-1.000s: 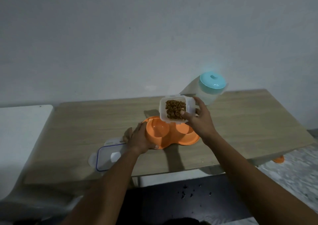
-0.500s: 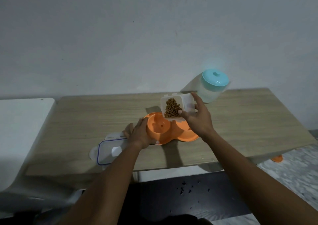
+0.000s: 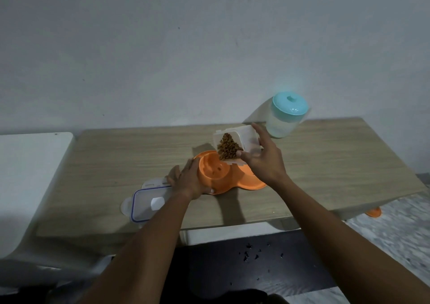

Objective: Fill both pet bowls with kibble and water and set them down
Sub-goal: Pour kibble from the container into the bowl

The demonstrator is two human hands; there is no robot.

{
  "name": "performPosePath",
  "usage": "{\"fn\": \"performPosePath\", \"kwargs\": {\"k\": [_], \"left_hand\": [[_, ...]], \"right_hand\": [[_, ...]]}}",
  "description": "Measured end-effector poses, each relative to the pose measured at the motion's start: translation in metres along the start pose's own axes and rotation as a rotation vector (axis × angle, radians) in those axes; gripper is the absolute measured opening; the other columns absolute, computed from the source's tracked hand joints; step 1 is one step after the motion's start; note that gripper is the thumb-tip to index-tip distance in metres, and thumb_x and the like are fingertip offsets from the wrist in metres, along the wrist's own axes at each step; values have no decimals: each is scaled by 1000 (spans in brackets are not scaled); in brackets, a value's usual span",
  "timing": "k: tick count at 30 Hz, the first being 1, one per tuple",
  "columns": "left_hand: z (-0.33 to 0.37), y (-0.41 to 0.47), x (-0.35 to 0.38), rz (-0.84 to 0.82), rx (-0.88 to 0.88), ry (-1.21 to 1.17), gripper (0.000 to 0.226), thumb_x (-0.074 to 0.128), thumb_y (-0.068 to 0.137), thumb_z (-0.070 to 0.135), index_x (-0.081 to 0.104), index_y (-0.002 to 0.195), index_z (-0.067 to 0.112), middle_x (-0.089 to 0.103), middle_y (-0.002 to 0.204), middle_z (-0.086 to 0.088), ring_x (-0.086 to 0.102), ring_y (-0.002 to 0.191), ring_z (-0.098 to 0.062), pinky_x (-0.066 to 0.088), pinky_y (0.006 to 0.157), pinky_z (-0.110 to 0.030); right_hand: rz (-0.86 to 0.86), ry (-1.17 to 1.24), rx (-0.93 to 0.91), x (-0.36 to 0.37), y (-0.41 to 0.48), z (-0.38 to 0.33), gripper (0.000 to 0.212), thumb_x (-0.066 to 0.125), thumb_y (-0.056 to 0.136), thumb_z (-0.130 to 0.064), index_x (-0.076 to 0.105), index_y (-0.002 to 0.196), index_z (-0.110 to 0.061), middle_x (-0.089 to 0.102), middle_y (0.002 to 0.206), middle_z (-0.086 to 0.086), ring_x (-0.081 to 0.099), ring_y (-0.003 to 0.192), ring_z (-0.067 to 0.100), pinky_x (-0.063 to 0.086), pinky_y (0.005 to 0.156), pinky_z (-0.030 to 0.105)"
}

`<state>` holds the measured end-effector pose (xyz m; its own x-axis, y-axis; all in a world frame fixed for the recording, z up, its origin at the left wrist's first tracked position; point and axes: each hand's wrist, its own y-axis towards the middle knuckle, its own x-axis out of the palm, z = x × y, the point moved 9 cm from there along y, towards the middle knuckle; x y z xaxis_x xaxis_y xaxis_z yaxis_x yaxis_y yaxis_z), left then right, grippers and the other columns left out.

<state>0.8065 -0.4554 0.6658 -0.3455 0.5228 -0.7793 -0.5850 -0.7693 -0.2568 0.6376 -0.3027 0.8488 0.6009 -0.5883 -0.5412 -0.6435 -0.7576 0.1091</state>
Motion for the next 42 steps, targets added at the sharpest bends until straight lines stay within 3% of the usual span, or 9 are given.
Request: {"fn": "performPosePath", "kwargs": {"k": [7,13,16,19,23,27,31,37,42], "left_hand": [[5,-5,-5,-2,-17,-17,123,86,47,59,13,145,49,16,163,8,5,150,-38,2,114,-66],[6,-7,-6,8,-12,-18,123,84,45,62,13,145,50,18,162,8,9,150,-38,2,114,-66],[4,-3,-4,-2,-8,-14,125,81,39,66,13,143,52,20,162,7,13,149,-36,2,114,-66],[9,-9,-9,8,-25,2,120,86,49,58,15,145,49,17,162,8,4,149,-39,1,113,-66],[4,-4,-5,1,-13,-14,125,83,39,65,14,142,52,20,162,7,14,149,-36,1,114,-66],[10,-9,-9,4,-24,-5,123,86,45,62,15,145,50,20,161,10,8,149,-39,2,112,-67],[12,-11,-10,-5,-19,-2,124,84,43,64,13,144,51,20,161,9,10,149,-37,2,113,-67],[4,-6,-4,-6,-28,4,130,68,25,77,15,142,52,26,158,9,19,148,-34,4,113,-66],[14,-14,-12,6,-32,14,123,85,47,61,13,146,48,18,162,8,5,149,-39,4,112,-68]], "right_hand": [[29,18,-11,-1,-3,3,84,84,83,-24,40,155,-29,59,145,1,51,128,10,44,87,18],[28,26,-8,0,-3,3,85,84,83,-25,40,155,-28,59,145,3,45,122,3,42,86,19],[31,12,-17,1,-1,3,85,84,83,-25,40,156,-28,58,146,3,45,120,2,39,78,4],[19,5,-13,3,0,4,85,84,83,-25,39,156,-28,59,145,6,47,117,1,37,76,2],[16,-3,-11,1,-1,4,85,84,83,-24,40,155,-27,60,143,6,50,108,-2,37,69,-4],[-7,8,-8,3,-2,1,86,86,81,-26,41,155,-30,61,141,6,53,95,-14,39,76,3],[-9,7,-15,4,-3,2,87,86,81,-26,41,155,-30,61,142,3,54,115,1,39,78,5],[5,16,-42,2,-2,3,86,86,80,-27,42,154,-29,59,145,1,49,123,4,38,80,4],[0,41,-24,2,-3,6,86,87,80,-25,43,153,-29,60,144,0,50,121,2,40,80,4]]}}
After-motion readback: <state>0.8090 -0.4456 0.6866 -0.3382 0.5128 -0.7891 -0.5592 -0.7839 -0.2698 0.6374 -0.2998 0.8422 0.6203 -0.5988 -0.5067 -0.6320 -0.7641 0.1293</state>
